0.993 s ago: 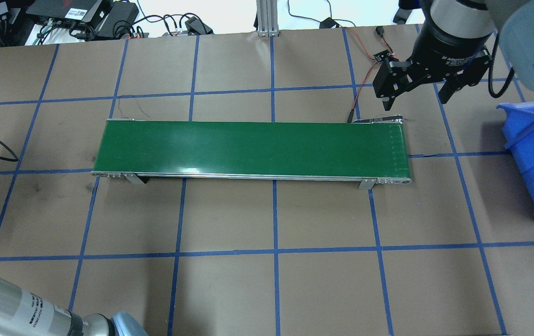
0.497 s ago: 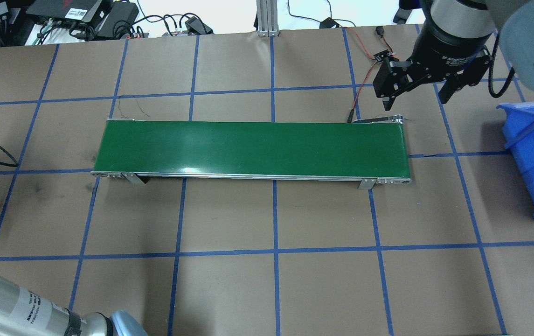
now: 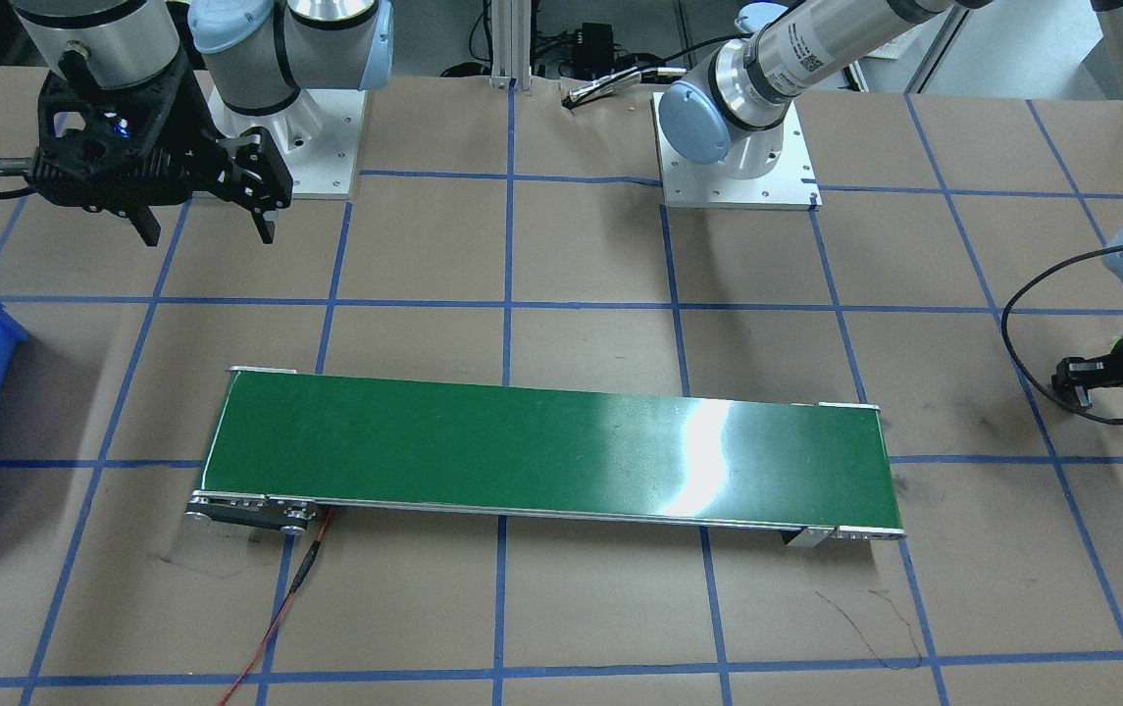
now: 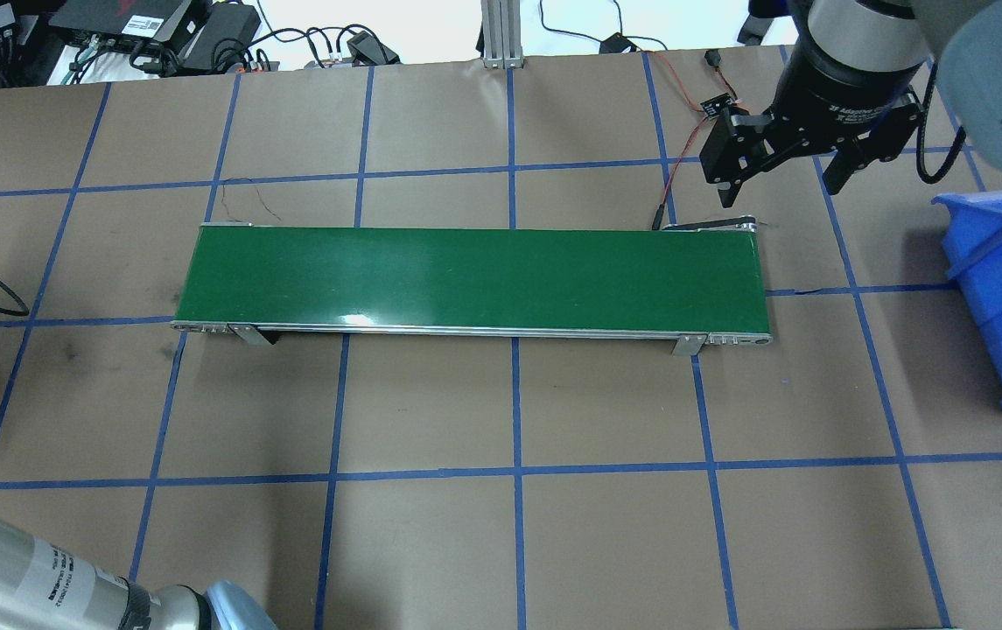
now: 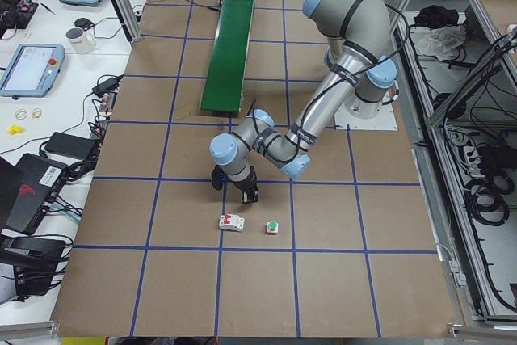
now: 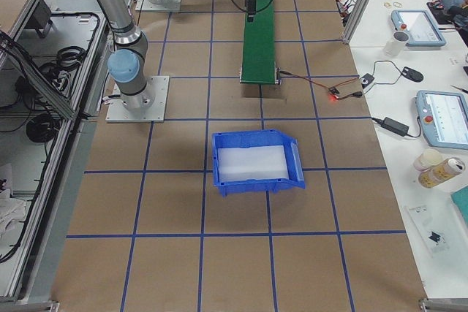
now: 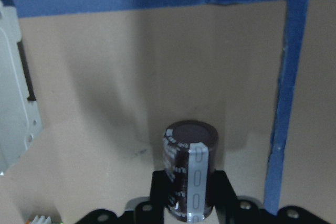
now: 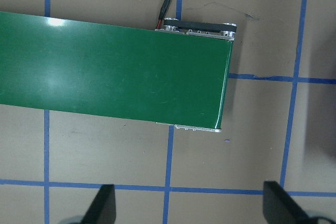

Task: Move capacitor from left to right
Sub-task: 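Lift the capacitor with the left gripper and carry it over the belt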

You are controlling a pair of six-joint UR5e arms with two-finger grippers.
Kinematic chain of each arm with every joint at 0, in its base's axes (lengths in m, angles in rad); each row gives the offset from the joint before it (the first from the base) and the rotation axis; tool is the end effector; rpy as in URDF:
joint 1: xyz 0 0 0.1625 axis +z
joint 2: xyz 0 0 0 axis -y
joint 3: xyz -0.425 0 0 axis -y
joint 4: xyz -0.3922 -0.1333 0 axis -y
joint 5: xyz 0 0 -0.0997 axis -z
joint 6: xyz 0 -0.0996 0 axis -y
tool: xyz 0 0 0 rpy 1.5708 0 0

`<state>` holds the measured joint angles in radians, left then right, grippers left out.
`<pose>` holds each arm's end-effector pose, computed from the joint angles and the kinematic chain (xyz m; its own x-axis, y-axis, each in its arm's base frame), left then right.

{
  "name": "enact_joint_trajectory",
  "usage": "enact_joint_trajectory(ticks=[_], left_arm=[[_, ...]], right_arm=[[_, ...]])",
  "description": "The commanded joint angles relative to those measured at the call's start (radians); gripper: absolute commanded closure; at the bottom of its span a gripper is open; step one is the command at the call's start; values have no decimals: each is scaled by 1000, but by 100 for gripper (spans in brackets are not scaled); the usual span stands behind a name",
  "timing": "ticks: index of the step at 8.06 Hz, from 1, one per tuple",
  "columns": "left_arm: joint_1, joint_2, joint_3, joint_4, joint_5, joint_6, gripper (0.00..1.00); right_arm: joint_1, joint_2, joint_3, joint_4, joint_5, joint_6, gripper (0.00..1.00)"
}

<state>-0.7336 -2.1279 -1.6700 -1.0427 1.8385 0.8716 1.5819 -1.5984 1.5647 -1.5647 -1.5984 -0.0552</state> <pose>0.3904 -0.4959 0.1759 -0.9956 0.0618 -0.0710 0.0393 0.9583 0.2831 0.1359 -0.4812 0.5038 -0.9974 -0.0655 0.0291 -0.0662 0.9975 -0.0260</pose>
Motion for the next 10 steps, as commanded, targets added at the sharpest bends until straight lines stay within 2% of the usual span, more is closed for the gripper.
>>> enact_joint_trajectory(ticks=[1, 3, 5, 7, 8, 9, 10], left_arm=[[-9, 67, 10, -13, -16, 7, 100], [-102, 191, 12, -22, -118, -11, 100], [-275, 274, 10, -26, -163, -162, 100], [-431, 295, 12, -22, -241, -366, 100], [-484, 293, 10, -22, -248, -417, 100], [-527, 292, 6, -26, -316, -519, 100], [-553, 273, 4, -30, -334, -542, 100]], right_arm=[[1, 0, 0, 0, 0, 0, 0], [0, 0, 0, 0, 0, 0, 0], [0, 0, 0, 0, 0, 0, 0], [0, 0, 0, 0, -2, 0, 0], [0, 1, 0, 0, -2, 0, 0], [0, 1, 0, 0, -2, 0, 0], [0, 2, 0, 0, -2, 0, 0]])
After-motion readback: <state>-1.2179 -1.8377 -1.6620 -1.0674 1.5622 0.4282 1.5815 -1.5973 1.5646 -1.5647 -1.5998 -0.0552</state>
